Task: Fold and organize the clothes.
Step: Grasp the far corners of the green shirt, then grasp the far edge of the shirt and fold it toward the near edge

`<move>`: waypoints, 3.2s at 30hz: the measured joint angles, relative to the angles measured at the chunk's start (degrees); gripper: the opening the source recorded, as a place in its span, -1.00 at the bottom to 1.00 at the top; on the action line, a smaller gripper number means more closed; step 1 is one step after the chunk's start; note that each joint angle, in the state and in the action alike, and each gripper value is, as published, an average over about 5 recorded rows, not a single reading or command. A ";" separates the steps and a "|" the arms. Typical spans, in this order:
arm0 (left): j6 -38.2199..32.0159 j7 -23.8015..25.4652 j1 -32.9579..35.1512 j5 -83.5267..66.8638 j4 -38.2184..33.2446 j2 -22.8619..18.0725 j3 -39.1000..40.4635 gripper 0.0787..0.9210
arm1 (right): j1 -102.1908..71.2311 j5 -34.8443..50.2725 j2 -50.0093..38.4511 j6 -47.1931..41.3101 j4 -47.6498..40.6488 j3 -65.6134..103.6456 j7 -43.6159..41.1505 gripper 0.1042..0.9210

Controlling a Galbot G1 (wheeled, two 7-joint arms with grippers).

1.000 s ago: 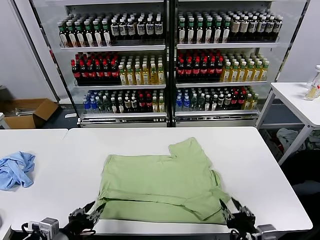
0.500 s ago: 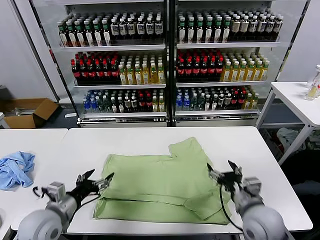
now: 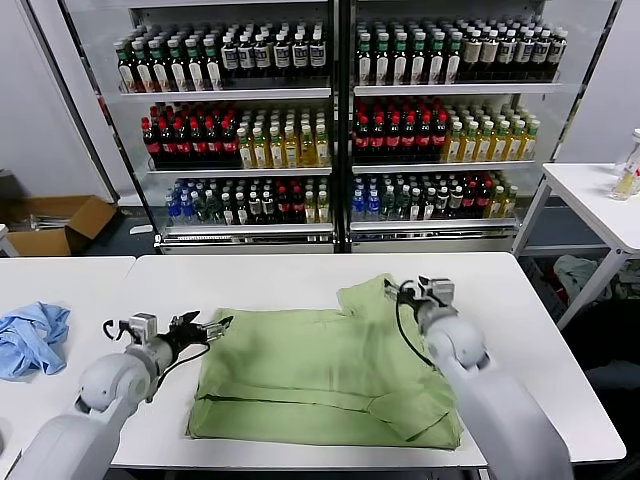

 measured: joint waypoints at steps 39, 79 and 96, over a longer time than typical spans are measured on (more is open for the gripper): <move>-0.53 9.12 -8.29 3.63 13.06 -0.65 5.75 -0.39 | 8.67 -3.70 7.70 2.06 -21.55 -0.70 -4.16 -0.58; -11.38 -1.38 12.60 -6.32 -8.38 4.47 -2.49 -0.99 | -29.58 10.39 -13.32 -0.49 36.30 15.05 2.13 -1.00; -8.35 2.43 23.12 -7.30 -13.64 4.80 -9.70 -0.99 | -43.65 5.74 -13.59 -0.68 44.18 20.29 1.88 -1.00</move>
